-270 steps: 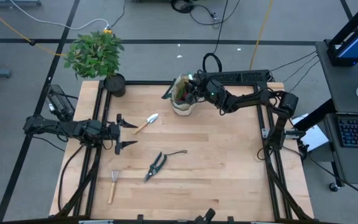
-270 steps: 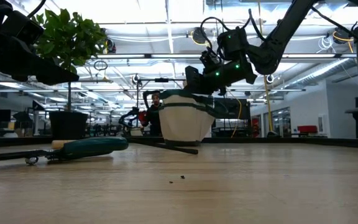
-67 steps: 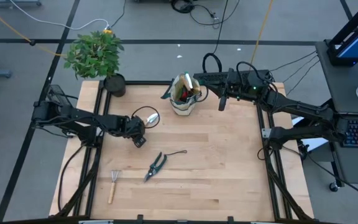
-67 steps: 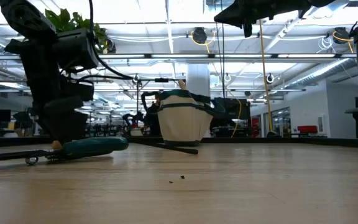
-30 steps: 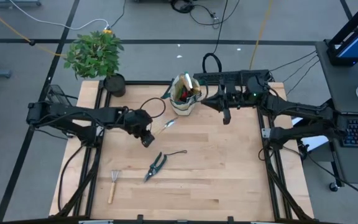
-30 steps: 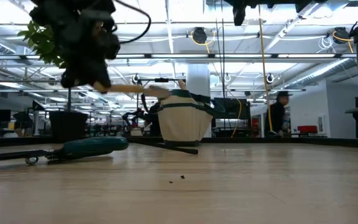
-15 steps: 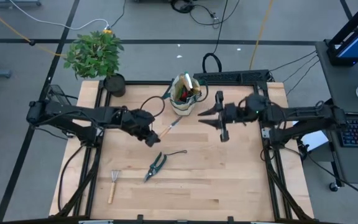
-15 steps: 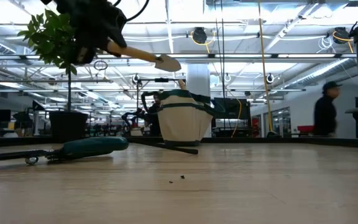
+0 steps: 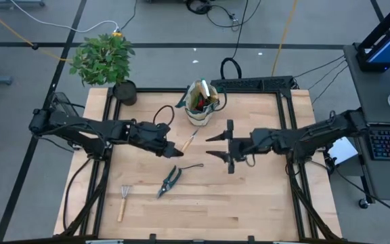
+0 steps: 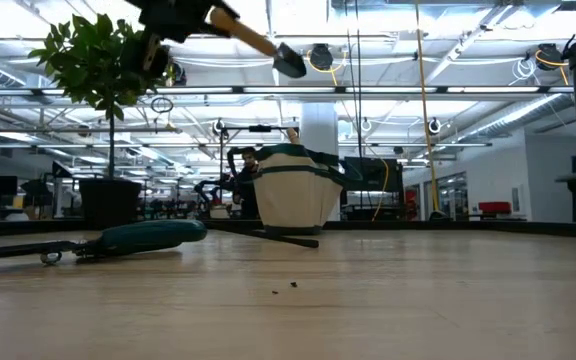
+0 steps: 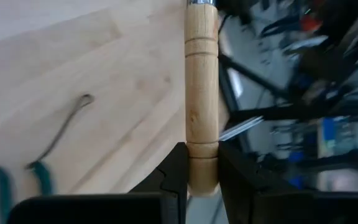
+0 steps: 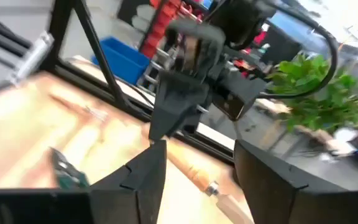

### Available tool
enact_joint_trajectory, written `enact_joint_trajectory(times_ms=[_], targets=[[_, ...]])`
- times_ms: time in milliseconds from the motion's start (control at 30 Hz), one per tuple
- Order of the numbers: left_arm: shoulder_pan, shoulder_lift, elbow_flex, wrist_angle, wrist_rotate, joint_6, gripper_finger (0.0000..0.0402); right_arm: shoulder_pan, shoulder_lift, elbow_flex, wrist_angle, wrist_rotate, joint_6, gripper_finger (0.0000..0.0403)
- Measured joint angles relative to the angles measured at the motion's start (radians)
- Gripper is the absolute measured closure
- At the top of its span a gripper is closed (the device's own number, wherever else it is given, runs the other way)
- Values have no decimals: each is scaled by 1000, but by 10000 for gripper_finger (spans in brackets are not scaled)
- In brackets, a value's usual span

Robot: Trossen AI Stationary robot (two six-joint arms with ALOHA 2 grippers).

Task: Pick & Place Garden tools in Gardening bag
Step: Put the brown trowel into the brown gardening bag

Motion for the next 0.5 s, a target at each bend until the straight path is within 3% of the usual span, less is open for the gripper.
enact_joint_trajectory(times_ms=[500], targets=[[-6, 19, 0, 200, -51, -204, 338, 56, 161, 0, 128, 359, -332, 211]])
